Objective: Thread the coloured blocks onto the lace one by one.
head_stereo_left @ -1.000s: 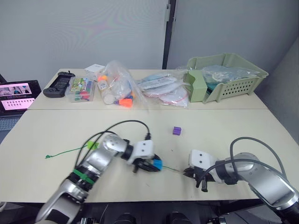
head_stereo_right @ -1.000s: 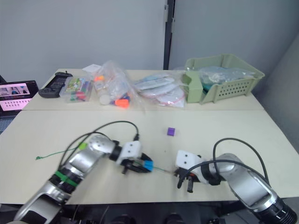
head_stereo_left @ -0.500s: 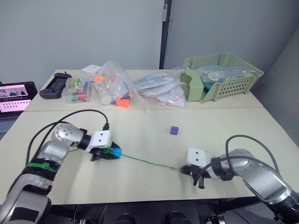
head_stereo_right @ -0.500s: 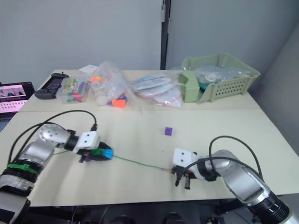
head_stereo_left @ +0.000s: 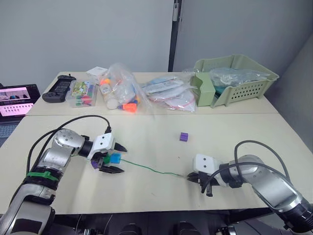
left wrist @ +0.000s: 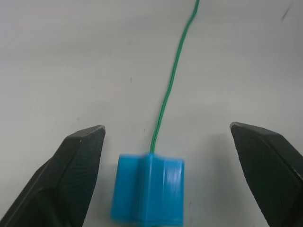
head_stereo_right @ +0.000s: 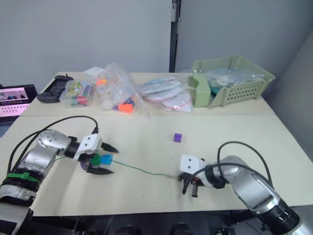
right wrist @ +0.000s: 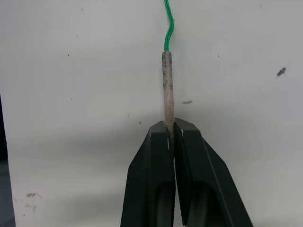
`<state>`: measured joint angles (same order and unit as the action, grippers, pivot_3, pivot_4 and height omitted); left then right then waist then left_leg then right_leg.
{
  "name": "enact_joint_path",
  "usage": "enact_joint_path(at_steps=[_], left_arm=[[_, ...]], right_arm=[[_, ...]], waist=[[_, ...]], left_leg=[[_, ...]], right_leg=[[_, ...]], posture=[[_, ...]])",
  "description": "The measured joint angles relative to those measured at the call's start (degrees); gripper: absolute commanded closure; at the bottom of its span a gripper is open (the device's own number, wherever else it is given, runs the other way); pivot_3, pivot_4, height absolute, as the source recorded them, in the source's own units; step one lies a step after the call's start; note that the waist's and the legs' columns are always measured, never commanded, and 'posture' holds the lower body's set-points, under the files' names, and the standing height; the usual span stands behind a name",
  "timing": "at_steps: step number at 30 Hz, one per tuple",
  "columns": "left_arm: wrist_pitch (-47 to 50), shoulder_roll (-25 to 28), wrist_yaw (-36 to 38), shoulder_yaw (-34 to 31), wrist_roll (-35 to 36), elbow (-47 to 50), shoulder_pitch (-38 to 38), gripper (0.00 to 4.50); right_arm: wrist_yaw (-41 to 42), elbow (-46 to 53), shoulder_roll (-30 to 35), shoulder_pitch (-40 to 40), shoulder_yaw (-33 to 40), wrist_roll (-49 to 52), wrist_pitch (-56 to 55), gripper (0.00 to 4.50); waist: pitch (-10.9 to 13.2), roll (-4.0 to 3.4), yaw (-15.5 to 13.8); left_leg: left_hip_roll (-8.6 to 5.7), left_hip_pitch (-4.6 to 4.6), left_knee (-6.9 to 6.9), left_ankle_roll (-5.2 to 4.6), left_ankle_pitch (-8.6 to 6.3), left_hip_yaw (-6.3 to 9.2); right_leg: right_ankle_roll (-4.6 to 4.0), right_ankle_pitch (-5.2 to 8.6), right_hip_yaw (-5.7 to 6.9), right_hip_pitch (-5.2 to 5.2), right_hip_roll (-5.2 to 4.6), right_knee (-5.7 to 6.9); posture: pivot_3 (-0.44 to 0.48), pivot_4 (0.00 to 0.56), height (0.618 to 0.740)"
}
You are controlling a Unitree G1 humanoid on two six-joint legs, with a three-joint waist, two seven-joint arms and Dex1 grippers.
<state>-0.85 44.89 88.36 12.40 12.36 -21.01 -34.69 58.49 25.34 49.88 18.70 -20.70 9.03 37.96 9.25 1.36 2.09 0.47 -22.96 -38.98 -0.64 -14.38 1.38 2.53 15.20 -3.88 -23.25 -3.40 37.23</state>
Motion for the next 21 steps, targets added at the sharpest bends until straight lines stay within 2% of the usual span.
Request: enact_joint_path(at_steps=[5,10,12,19,21], left_arm=[[8.9,-5.8,-3.0,0.6,3.5,13.1,2.9,0.22],[9.3,-17.4,-13.0,6.9,-2.4,13.8,3.1,0.22],[9.4,-20.1,-14.7,9.4,-3.7,13.8,3.2,0.22],[9.4,-21.9,-18.0,10.8,-7.1,11.5,1.3,0.22],[9.6,-21.6,-18.0,10.7,-7.2,11.5,1.2,0.78]], right_arm=[[0.0,0.0,-1.6,2.4,-1.6,0.0,1.6,4.5],[-0.2,-1.7,-4.9,8.5,-3.7,-1.4,3.2,4.5],[-0.2,-2.3,-5.3,9.6,-4.1,-1.7,3.5,4.5],[0.0,-3.3,-5.9,10.1,-5.7,-3.2,4.0,4.5],[0.1,-3.3,-5.8,10.1,-5.7,-3.3,4.0,4.5]], waist=[[0.0,0.0,-0.4],[0.0,0.0,-1.2],[0.0,0.01,-1.3],[0.0,0.01,-1.3],[0.0,0.01,-1.2]], left_leg=[[-0.05,0.01,-0.01,0.0,0.0,0.04],[-0.22,0.04,-0.1,0.01,0.01,0.04],[-0.24,-0.02,-0.11,0.01,0.01,0.07],[-0.38,0.06,-0.1,0.01,0.01,0.15],[-0.38,0.07,-0.1,0.01,0.01,0.15]], right_leg=[[0.0,0.0,0.0,0.02,-0.04,0.02],[0.0,0.0,-0.01,0.07,-0.01,0.0],[0.0,-0.01,-0.01,0.03,-0.01,0.01],[-0.01,-0.01,-0.01,-0.02,-0.1,0.36],[-0.01,-0.01,-0.01,-0.02,-0.09,0.37]], posture=[[0.0,0.15,0.74],[0.0,0.15,0.74],[0.0,0.15,0.74],[0.0,0.15,0.74],[0.0,0.15,0.74]])
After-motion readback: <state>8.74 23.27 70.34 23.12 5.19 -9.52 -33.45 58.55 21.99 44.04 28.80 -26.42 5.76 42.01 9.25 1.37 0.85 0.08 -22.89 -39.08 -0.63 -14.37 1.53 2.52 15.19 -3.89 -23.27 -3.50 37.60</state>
